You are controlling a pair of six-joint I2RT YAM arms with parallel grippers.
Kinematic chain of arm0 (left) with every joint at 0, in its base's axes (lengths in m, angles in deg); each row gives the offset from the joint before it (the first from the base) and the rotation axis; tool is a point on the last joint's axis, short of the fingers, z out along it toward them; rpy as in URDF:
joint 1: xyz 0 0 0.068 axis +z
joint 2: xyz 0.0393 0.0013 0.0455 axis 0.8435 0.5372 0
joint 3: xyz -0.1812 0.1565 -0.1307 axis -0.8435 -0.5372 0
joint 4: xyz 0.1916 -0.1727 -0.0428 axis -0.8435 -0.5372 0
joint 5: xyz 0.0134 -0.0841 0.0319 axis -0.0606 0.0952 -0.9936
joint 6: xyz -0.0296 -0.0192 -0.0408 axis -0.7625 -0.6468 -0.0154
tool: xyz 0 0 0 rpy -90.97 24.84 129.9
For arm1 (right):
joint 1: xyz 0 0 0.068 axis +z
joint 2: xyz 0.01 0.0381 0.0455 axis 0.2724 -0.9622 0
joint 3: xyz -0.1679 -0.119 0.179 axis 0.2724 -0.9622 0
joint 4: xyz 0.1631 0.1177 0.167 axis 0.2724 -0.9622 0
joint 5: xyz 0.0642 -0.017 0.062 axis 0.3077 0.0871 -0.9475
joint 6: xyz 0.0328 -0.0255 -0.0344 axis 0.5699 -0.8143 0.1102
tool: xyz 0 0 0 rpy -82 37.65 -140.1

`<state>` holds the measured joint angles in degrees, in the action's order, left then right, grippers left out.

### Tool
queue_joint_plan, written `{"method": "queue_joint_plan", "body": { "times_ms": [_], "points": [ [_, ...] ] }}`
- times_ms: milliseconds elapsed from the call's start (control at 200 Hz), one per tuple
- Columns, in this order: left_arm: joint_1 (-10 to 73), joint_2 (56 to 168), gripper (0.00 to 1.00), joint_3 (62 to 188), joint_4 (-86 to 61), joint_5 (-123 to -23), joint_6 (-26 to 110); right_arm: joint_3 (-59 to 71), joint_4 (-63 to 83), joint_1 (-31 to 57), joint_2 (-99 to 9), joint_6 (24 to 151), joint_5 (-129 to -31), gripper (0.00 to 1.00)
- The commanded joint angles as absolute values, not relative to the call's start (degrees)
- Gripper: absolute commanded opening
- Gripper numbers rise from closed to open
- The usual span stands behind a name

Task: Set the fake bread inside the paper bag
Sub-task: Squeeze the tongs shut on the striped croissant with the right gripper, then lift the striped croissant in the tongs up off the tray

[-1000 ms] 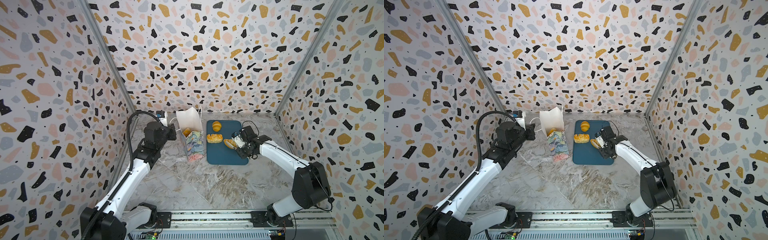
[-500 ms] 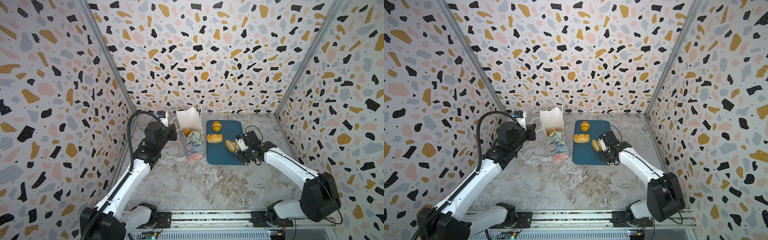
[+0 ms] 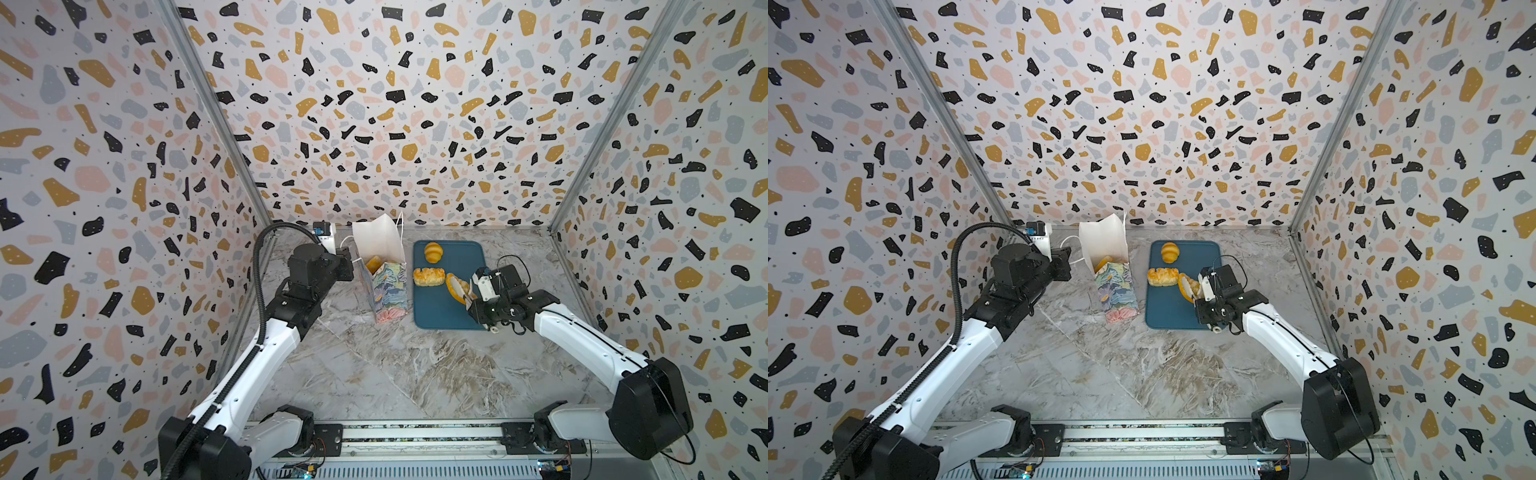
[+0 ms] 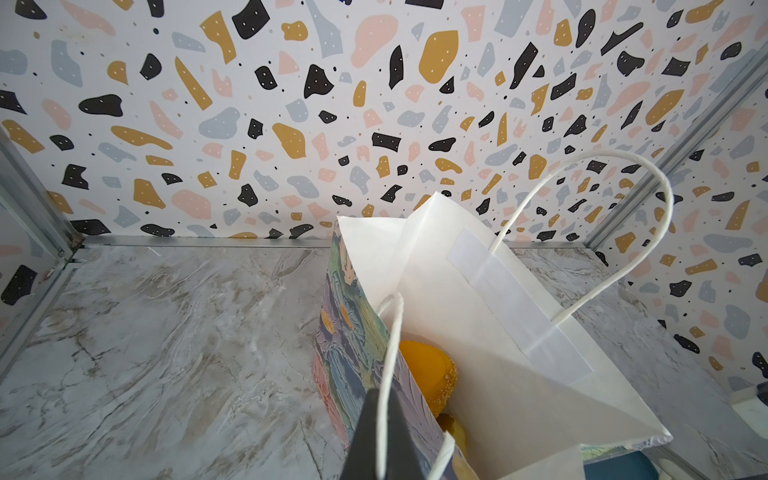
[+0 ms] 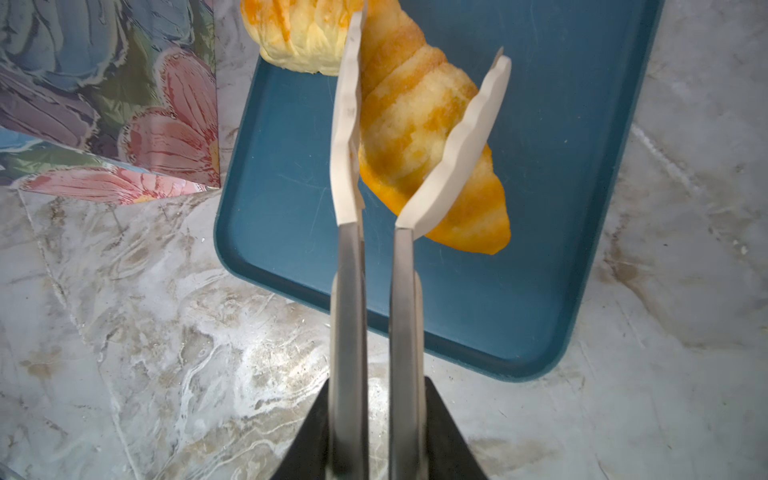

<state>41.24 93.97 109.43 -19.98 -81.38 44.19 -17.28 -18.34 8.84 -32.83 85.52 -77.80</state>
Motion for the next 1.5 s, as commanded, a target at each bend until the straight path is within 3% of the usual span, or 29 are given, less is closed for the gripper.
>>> {"method": "queue_joint_plan", "body": {
  "times_ms": [0, 1497],
  "points": [
    [40.9, 92.8, 0.00, 109.0, -19.2, -81.7, 44.6, -17.4, -14.9, 8.4, -29.8, 87.0, -79.0, 0.28],
    [40.8, 92.9, 0.00, 109.0, -19.3, -82.1, 44.8, -27.8, 5.4, 7.4, -10.4, 96.9, -90.0, 0.22]
  ]
}}
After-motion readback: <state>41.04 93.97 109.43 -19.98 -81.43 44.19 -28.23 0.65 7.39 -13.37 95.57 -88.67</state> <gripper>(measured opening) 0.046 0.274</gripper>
